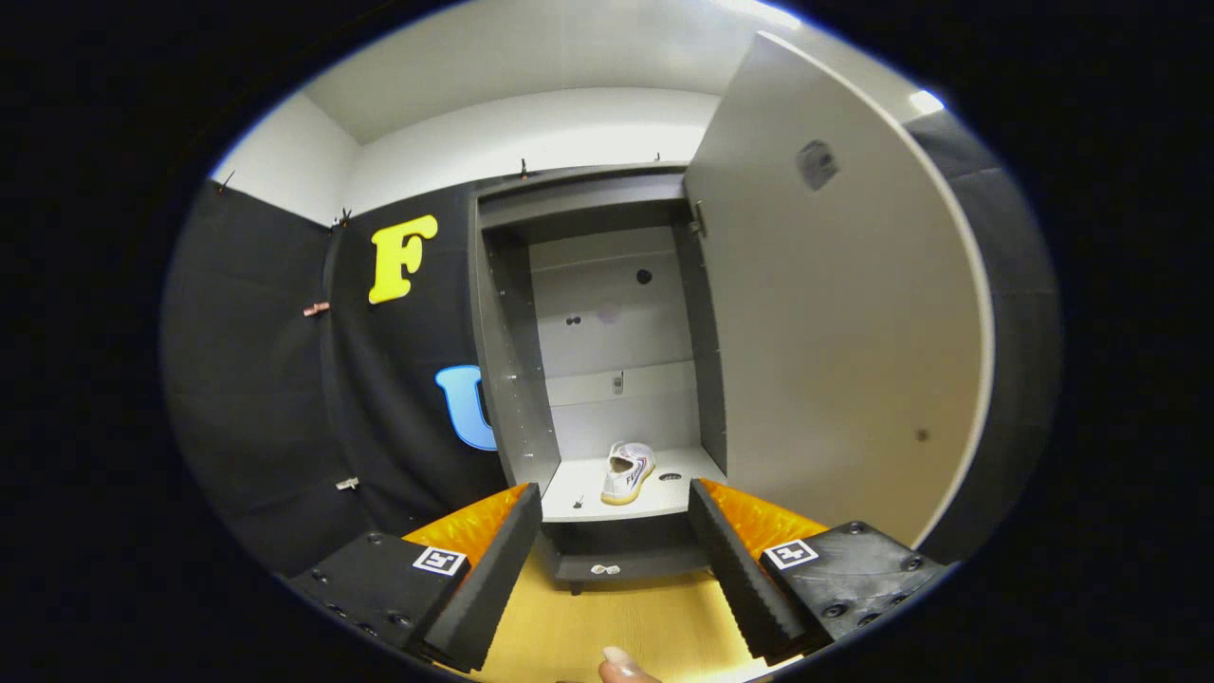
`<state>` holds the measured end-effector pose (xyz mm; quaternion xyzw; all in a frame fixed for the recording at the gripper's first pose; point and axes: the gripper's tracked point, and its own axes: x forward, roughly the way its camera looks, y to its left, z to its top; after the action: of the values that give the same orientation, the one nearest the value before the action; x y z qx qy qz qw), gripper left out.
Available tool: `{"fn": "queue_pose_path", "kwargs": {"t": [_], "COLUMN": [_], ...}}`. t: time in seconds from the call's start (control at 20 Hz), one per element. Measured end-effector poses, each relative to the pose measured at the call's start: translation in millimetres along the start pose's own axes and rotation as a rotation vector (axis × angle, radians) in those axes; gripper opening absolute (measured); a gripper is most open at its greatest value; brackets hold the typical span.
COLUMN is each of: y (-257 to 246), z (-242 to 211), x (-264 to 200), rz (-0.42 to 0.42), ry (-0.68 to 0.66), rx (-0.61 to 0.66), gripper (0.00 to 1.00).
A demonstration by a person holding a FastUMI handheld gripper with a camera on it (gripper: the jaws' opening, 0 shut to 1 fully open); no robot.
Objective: Open the shoe cabinet door, grab the shoes and put them into the shoe cabinet, then close the shoe cabinet door.
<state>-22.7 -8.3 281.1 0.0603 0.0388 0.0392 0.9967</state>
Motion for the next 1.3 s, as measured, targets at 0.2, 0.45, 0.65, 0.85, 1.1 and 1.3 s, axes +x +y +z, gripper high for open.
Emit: {"fn": "queue_pose_path", "kwargs": {"t": [0.2,0.45,0.65,0.85,1.1,1.3], "y": [-47.4,-120.0,-173.5,-219.3,-242.2,-229.7], "z": [12.6,26.4,31.0,27.4,28.1,9.5], "x": [-49.0,-86.8,-98.3,-82.6,-55.6,-25.1], "rz": [0.006,0.023,0.018,0.002,0.053,0.117], "ry": [-0.018,-0.016,-0.007,0.008,0.004,0.051], "rx": [-0.055,-0.064,-0.077,-0.043,-0.006,0.0], "gripper": [0.98,0.98,0.98,0.98,0.98,0.98]}}
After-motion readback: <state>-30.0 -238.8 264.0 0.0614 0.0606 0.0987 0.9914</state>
